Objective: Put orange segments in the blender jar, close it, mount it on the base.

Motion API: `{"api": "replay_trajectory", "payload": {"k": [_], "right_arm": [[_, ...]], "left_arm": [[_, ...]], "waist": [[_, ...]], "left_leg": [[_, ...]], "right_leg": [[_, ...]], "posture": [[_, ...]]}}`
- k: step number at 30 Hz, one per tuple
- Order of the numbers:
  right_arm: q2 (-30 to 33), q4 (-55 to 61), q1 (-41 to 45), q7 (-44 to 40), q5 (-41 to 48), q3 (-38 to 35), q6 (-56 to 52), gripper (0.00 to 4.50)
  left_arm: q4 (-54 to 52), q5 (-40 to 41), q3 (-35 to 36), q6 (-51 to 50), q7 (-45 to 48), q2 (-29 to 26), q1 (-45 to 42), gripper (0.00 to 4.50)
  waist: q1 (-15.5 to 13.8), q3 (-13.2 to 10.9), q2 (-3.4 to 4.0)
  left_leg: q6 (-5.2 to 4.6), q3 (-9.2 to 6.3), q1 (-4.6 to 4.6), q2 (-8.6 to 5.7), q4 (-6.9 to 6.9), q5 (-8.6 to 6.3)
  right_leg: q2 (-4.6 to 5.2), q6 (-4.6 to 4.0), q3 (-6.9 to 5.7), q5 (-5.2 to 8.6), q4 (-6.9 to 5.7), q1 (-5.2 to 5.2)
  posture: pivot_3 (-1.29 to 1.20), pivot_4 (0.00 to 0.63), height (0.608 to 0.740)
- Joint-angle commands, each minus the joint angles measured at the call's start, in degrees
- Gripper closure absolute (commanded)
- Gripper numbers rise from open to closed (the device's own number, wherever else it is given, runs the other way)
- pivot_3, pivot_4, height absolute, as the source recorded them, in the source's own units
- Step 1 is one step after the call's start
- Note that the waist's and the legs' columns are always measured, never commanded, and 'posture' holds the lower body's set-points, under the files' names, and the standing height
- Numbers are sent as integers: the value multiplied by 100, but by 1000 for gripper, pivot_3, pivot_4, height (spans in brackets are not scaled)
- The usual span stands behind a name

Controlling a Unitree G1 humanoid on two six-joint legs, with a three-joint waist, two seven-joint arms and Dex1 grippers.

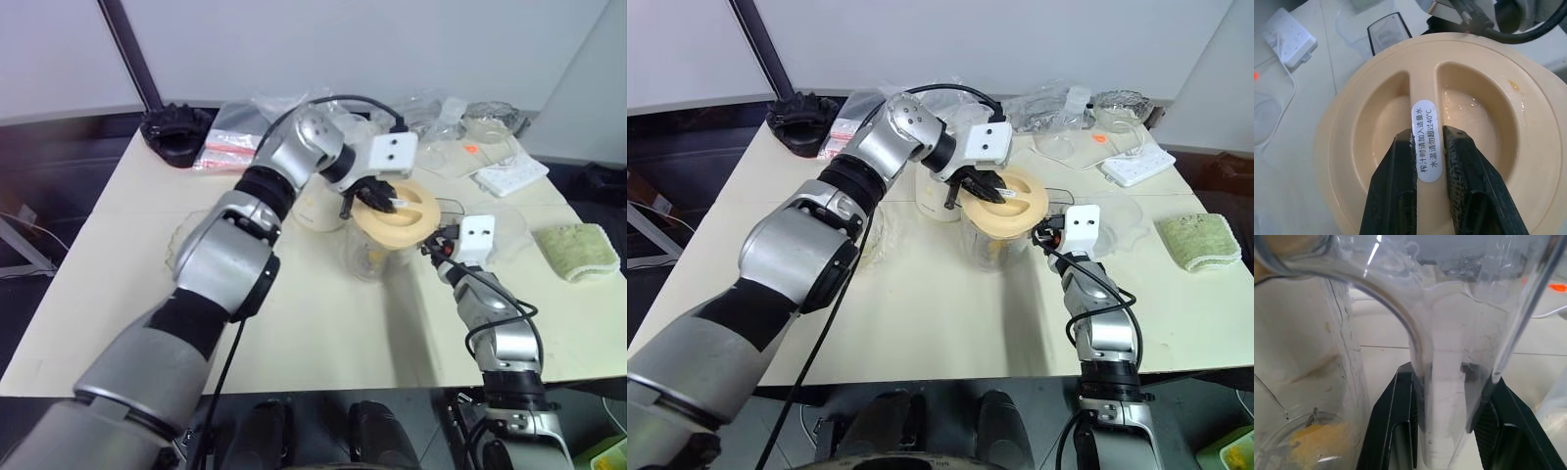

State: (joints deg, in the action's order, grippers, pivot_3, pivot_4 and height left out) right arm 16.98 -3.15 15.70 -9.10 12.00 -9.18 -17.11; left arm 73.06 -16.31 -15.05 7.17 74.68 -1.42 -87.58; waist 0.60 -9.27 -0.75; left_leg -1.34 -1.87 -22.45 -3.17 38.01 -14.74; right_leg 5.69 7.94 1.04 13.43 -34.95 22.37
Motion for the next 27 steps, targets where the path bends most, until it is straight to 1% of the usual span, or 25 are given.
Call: {"api": "replay_trajectory", "payload": {"k": [1,6,11,18,27], "right_arm": [[13,310,24,126,-127,-59,32,3610],[48,346,23,119,-125,-48,-1,3610],[74,346,33,107,-127,-59,-12,3610],[54,319,39,103,-156,-47,10,3610],[61,250,85,69,-168,-39,36,3610]], "left_arm": [[456,-396,-373,-515,-30,191,529,4265],[467,-230,-163,-1225,-430,273,614,4265],[424,-162,-126,-1555,-584,305,758,4265],[344,26,62,-2161,-1139,465,974,4265],[233,62,73,-2248,-1119,540,1068,4265]], "waist": [[-2,2,-2],[-14,8,-6],[-34,16,-3],[-125,44,7],[-128,96,2]], "left_leg": [[0,-1,0,0,0,0],[1,-5,1,0,0,0],[3,-9,7,-1,0,-2],[16,-13,12,0,-2,-10],[19,-15,9,0,-5,-15]], "right_leg": [[0,1,0,1,0,-1],[1,13,-1,2,1,-4],[3,8,-2,5,7,-5],[18,4,-8,6,41,-16],[34,1,-9,3,79,-35]], "posture": [[0,150,740],[0,150,740],[0,150,740],[0,150,740],[0,150,740]]}}
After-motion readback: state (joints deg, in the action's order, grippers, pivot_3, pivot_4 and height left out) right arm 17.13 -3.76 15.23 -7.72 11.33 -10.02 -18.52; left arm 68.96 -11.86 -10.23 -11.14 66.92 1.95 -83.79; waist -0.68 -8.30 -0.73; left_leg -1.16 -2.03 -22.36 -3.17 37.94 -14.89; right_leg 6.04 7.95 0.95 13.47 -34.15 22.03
